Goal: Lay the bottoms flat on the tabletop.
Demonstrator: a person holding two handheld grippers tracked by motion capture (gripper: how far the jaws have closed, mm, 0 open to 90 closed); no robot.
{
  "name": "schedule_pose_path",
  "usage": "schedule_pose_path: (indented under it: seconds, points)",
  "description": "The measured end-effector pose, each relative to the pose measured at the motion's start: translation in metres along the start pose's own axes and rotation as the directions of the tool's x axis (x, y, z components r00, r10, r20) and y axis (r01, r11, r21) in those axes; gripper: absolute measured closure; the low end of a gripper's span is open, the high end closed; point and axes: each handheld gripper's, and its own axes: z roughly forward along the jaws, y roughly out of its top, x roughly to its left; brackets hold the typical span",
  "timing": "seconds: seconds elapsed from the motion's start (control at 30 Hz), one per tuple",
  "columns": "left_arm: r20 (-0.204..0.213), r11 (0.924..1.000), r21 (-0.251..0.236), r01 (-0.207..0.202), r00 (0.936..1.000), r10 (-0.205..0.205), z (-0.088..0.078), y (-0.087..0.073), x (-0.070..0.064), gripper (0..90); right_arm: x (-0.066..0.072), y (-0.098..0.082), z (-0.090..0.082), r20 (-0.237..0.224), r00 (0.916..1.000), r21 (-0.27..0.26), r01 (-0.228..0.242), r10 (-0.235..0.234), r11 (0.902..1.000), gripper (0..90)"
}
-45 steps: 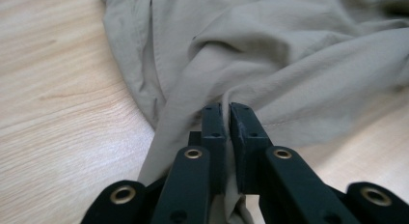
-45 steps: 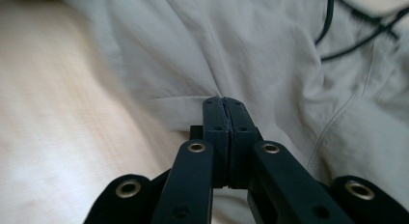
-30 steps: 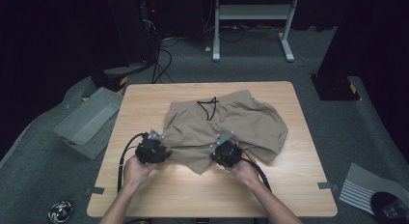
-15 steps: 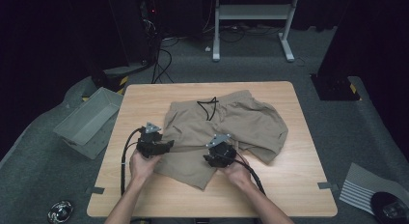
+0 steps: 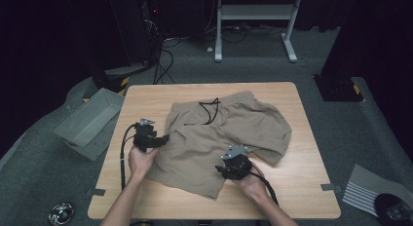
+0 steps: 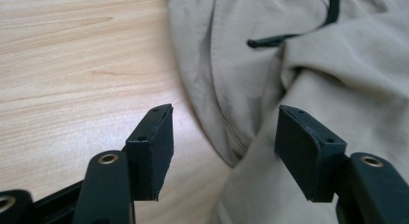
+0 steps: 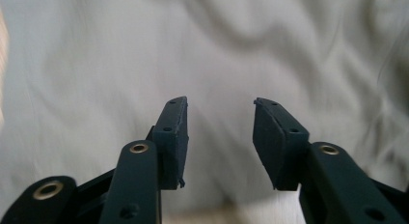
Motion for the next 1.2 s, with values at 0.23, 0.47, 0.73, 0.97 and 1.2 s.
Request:
schedule_pose_path:
  seconds: [0.23, 0.47, 0.73, 0.97, 1.2]
  points:
    - [-0.062, 0.9995, 0.029, 0.013, 0.998, -0.011, 0.027, 0.001, 0.004, 37.2, 0.017, 0.014, 0.03, -0.049, 0.9983, 0.04, 0.034, -0.032, 0.9986, 53.4]
    - [-0.126, 0.9977, 0.065, -0.02, 0.9917, 0.028, 0.042, 0.004, 0.004, 33.1, 0.022, -0.012, 0.007, -0.105, 0.9916, 0.029, 0.08, -0.076, 0.9964, 53.3]
    - [-0.164, 0.9986, 0.048, 0.021, 0.9863, -0.013, 0.041, 0.004, 0.018, 30.2, 0.012, -0.037, -0.02, -0.062, 0.9932, 0.039, 0.101, -0.099, 0.9941, 53.7]
    - [-0.114, 0.9985, 0.053, -0.016, 0.9933, 0.022, 0.036, 0.004, 0.009, 33.0, 0.009, -0.008, -0.016, -0.013, 0.9995, -0.061, 0.027, -0.028, 0.9978, 52.3]
    - [-0.172, 0.9978, 0.039, -0.054, 0.9832, 0.06, 0.044, 0.004, 0.013, 31.2, 0.025, 0.001, 0.021, -0.055, 0.9965, 0.029, 0.066, -0.064, 0.9974, 53.6]
